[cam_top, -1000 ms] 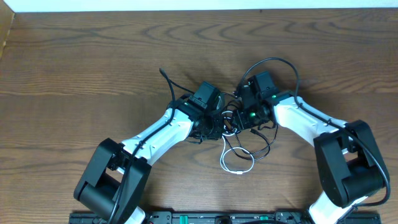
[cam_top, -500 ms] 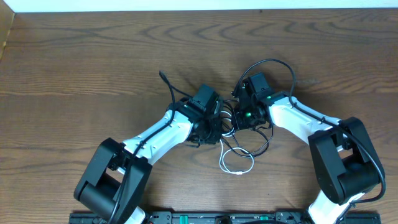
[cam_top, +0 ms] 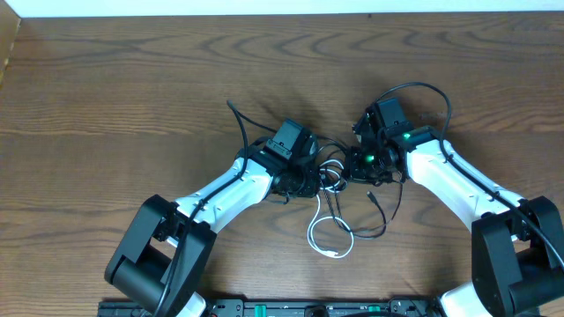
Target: Untangle cables
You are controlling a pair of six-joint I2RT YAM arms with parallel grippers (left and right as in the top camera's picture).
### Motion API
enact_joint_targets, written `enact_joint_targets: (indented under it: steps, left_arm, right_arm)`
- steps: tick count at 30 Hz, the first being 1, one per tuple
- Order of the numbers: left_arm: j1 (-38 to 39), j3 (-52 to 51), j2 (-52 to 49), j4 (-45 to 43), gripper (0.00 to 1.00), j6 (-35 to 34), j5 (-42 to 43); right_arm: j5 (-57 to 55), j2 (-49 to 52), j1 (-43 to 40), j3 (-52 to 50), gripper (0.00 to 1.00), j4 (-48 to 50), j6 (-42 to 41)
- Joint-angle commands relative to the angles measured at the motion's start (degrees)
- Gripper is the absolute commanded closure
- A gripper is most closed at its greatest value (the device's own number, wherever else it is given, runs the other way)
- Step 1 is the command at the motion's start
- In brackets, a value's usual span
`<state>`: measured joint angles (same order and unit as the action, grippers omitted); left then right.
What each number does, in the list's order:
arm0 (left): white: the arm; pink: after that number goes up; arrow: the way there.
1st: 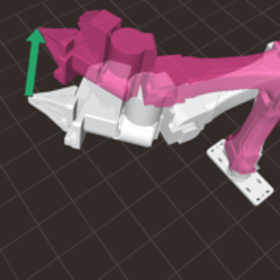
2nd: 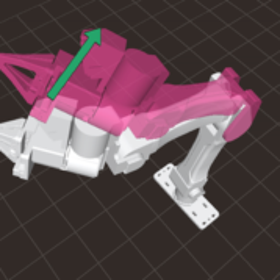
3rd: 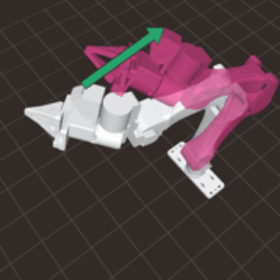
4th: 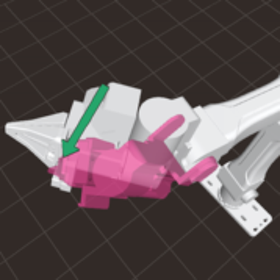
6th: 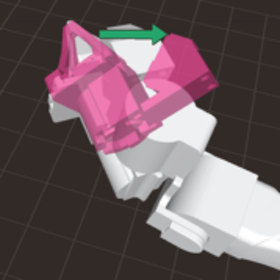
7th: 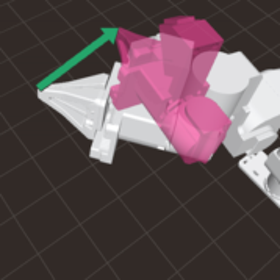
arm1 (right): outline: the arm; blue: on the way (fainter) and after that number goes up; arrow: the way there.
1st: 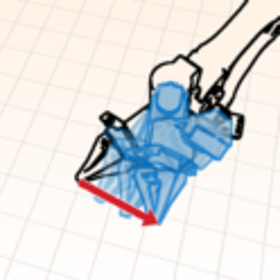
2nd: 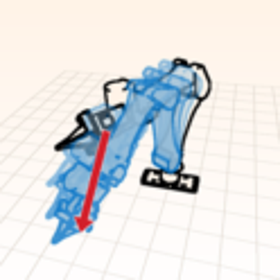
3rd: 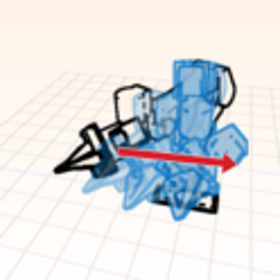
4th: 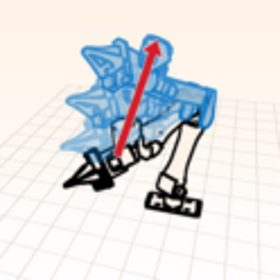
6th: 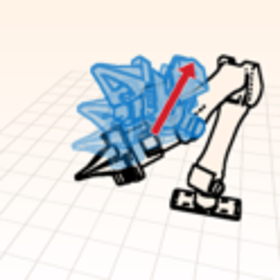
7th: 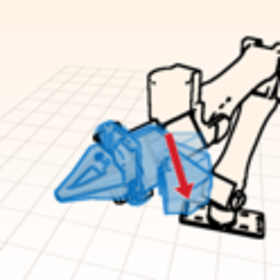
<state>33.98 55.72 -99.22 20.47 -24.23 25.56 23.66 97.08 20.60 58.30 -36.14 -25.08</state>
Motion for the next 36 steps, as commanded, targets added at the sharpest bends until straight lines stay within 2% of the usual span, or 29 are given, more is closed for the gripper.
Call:
enact_joint_targets:
  steps: [1, 9, 10, 11, 17, 22, 29, 33, 36]
  left_arm:
    - [0.11, -0.26, -0.11, -2.21, 0.83, -0.09, 4.94]
    - [0.13, -0.28, -0.11, -2.01, 0.83, -0.11, 4.92]
    - [0.13, -0.28, -0.11, -1.86, 0.83, -0.09, 4.9]
    - [0.13, -0.28, -0.11, -1.68, 0.78, -0.09, 4.9]
    - [1.36, -1.62, -0.13, -0.87, 0.77, -0.11, 4.26]
    - [4.52, -3.78, -0.13, -3.08, 0.73, -0.39, 0.76]
    - [5.75, -3.87, -0.13, -6.05, 0.72, -6.82, -1.95]
    - [5.75, -3.87, -0.13, -6.27, 0.71, -17.66, -5.33]
    - [5.75, -3.87, -0.13, -6.32, 0.69, -21.97, -5.97]
  right_arm:
    - [3.17, -0.35, 0.55, -0.24, 0.99, -1.01, -2.64]
    - [2.99, -0.33, 0.55, -0.24, 0.99, -3.15, -5.75]
    - [2.23, -0.33, 0.59, -0.24, 0.99, -3.54, -5.73]
    - [0.92, -0.33, 0.68, -0.24, 0.99, -4.04, -5.73]
    - [-8.17, -0.33, 1.97, -0.24, 0.99, -7.43, -5.73]
    - [-9.94, -0.33, 3.48, -0.24, 0.99, -7.8, -5.75]
    - [-10.03, -0.33, 4.26, -0.24, 0.99, -9.35, -5.77]
    - [-10.03, -0.33, 4.24, -0.24, 0.99, -9.77, -5.77]
    - [-10.01, -0.33, 4.26, -0.24, 0.99, -9.77, -5.77]
